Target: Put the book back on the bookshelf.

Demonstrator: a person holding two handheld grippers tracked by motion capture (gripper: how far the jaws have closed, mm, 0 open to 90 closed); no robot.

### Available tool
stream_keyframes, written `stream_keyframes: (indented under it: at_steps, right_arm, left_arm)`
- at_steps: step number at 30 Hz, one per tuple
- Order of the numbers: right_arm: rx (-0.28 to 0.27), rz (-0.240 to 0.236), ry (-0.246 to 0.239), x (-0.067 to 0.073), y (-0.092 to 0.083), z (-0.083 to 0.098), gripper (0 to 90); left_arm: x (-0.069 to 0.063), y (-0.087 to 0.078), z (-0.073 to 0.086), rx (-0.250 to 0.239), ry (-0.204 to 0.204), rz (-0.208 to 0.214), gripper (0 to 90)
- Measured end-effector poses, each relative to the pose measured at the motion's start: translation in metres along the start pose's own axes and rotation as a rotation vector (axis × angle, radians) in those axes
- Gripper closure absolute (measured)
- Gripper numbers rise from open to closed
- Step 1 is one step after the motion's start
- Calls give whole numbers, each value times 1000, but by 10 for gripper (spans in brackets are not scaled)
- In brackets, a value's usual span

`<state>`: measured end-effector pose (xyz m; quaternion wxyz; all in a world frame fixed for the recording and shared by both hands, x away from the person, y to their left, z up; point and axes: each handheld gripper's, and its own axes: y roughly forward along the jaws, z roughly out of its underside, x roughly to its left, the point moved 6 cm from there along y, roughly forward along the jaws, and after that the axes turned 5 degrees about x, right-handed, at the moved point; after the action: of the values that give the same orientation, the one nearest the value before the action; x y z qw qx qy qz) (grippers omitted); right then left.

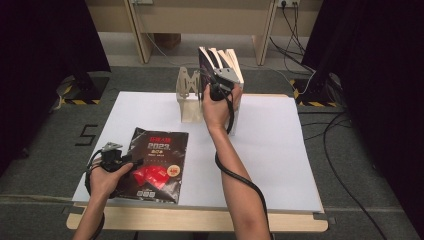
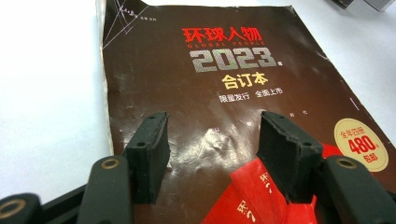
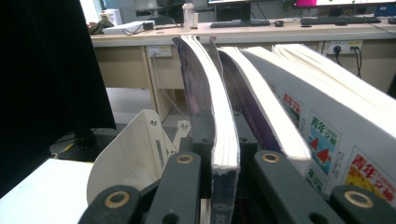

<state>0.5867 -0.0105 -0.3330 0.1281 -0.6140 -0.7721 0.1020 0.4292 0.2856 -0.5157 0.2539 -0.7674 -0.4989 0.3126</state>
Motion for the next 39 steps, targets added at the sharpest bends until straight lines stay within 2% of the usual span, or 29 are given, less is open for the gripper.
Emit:
stream_keyframes:
  at_steps: [9,20,24,33,39]
  right_arm:
    - [-3,13,-5,1,6,-2,848]
    - [1,37,-10,0,13,3,845]
    - [16,32,-9,0,12,5,840]
    - [29,25,-43,-1,9,6,810]
    - [32,27,-34,-4,4,8,775]
  left_arm:
    - [1,0,0,0,1,-2,423]
    - [1,-1,0,-1,3,-3,423]
    - [-1,0,0,-4,10,4,422]
    - [-3,1,0,-5,13,7,422]
    - [-2,0,0,-4,11,5,422]
